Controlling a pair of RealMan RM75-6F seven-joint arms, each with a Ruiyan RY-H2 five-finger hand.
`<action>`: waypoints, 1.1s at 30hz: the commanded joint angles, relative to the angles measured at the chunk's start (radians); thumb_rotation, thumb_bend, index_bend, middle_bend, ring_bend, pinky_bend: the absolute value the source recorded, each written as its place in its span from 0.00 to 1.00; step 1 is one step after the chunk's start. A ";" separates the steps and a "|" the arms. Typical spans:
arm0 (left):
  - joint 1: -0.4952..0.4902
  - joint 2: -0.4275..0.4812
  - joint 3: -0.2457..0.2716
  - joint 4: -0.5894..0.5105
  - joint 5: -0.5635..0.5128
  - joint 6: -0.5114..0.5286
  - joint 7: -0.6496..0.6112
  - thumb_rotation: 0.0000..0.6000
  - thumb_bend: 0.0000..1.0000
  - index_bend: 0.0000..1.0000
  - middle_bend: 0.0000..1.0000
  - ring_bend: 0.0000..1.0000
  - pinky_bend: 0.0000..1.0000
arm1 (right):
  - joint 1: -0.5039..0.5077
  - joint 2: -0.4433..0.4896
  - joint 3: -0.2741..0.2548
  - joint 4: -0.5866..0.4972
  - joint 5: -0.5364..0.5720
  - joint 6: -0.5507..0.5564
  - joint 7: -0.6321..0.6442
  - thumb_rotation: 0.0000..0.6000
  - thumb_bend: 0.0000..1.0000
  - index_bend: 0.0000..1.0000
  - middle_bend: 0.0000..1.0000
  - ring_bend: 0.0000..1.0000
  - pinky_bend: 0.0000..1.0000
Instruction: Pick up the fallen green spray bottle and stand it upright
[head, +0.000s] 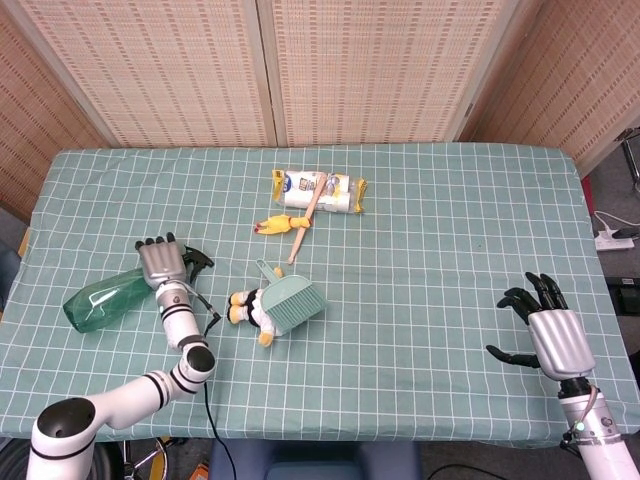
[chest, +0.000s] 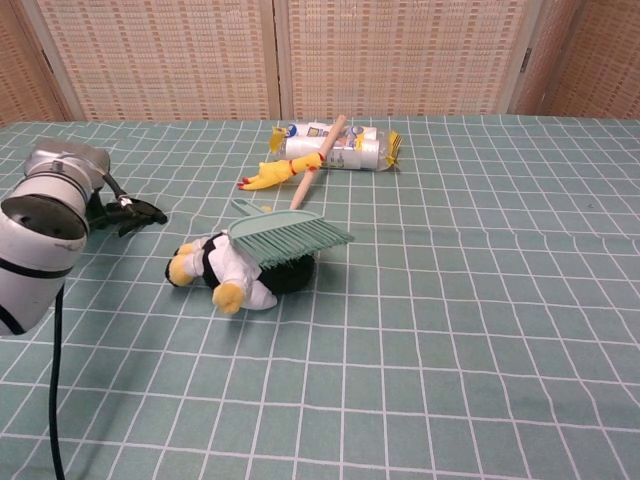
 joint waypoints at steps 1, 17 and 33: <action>0.000 0.009 -0.012 0.011 -0.005 -0.007 -0.001 1.00 0.26 0.20 0.26 0.23 0.26 | -0.001 -0.004 0.001 0.003 -0.001 0.003 -0.003 1.00 0.00 0.38 0.27 0.06 0.00; 0.021 0.027 -0.036 0.000 -0.077 -0.024 0.043 1.00 0.26 0.26 0.30 0.27 0.27 | -0.002 -0.014 0.004 0.009 -0.003 0.012 -0.019 1.00 0.00 0.39 0.29 0.07 0.00; 0.012 0.003 -0.031 0.049 -0.050 -0.041 0.010 1.00 0.30 0.47 0.52 0.46 0.42 | -0.002 -0.014 0.003 0.011 -0.006 0.013 -0.010 1.00 0.00 0.39 0.30 0.07 0.00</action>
